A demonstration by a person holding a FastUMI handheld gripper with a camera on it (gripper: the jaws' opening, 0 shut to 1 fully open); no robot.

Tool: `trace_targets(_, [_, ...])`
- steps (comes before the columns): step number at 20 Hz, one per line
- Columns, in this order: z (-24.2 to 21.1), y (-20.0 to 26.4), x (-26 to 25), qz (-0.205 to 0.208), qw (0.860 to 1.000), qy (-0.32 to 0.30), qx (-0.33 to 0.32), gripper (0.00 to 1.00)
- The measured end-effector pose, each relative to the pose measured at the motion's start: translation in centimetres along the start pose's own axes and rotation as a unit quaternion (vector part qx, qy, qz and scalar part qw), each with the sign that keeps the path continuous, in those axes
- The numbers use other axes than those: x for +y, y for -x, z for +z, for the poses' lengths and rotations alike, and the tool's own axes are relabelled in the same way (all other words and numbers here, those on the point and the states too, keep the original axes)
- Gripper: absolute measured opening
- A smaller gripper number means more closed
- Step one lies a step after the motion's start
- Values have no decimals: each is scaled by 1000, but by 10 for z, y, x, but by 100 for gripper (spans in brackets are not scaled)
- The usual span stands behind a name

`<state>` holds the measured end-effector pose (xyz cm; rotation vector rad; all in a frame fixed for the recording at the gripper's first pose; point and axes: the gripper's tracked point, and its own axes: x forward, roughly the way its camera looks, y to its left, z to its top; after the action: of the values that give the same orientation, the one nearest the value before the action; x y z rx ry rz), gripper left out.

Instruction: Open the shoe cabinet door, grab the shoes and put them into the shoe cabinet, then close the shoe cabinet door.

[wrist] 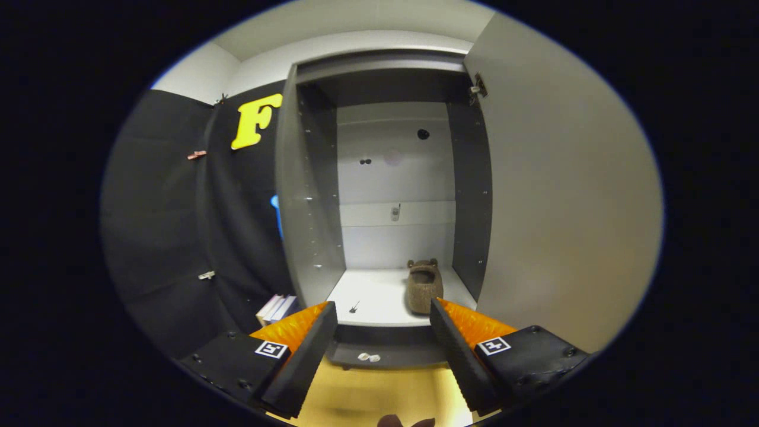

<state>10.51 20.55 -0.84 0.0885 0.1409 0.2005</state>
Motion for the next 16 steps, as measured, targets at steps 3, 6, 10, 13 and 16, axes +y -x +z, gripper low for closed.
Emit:
trace_targets(3, [7,63,-1,20,1000,9,-18,99])
trace_targets(6, [6,123,-11,42,999,0,-12,99])
trace_targets(10, [8,168,-47,31,999,-11,-13,99])
trace_targets(13, [7,196,-99,-2,1000,-22,-1,99])
trace_targets(16, [9,213,-156,-52,998,-25,-11,99])
